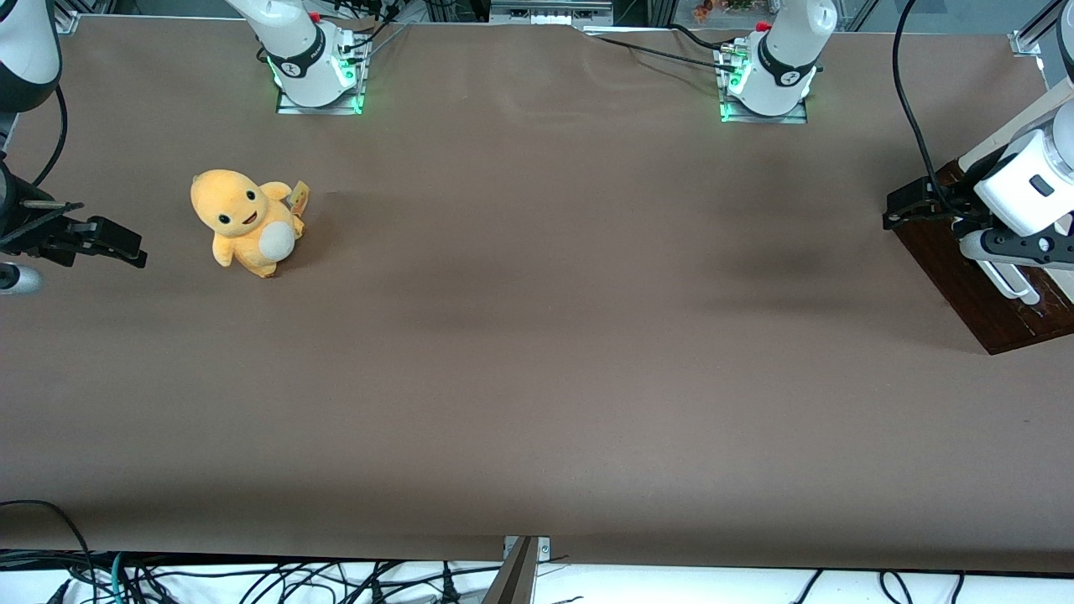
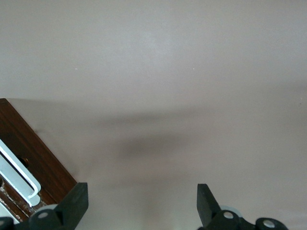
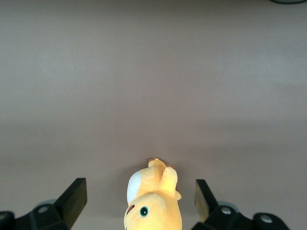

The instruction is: Open lower drawer with left arm only

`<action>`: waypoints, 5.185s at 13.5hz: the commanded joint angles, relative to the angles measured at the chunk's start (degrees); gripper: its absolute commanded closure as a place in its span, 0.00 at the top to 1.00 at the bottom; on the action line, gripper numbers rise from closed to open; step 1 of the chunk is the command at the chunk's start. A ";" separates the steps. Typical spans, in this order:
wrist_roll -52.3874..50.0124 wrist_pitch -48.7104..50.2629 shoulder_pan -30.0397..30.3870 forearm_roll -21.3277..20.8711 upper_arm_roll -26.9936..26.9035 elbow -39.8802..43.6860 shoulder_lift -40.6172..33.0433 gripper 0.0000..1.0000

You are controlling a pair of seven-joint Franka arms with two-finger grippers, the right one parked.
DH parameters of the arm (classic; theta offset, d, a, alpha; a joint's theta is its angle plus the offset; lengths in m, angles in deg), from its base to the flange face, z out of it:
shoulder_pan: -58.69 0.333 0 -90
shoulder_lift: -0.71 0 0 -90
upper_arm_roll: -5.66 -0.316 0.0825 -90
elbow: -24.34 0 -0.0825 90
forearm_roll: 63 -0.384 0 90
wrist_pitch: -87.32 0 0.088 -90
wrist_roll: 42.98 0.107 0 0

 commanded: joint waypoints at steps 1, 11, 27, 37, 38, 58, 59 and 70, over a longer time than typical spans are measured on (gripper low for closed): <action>-0.32 0.85 -0.11 -1.54 0.27 0.35 -0.29 1.00; -0.41 0.85 -0.11 -1.54 0.27 0.35 -0.21 1.00; -0.41 1.20 -0.20 -1.89 0.27 0.35 -0.21 1.00; -0.59 1.81 -0.29 -4.78 0.27 0.35 3.91 1.00; -1.11 1.81 -0.46 -7.75 0.36 0.35 4.45 1.00; -31.09 10.43 -5.38 -51.18 0.01 0.44 34.41 1.00; -31.26 10.52 -5.30 -53.20 -0.08 0.44 35.73 1.00; -32.84 10.34 -1.87 -66.57 -3.07 0.44 43.56 1.00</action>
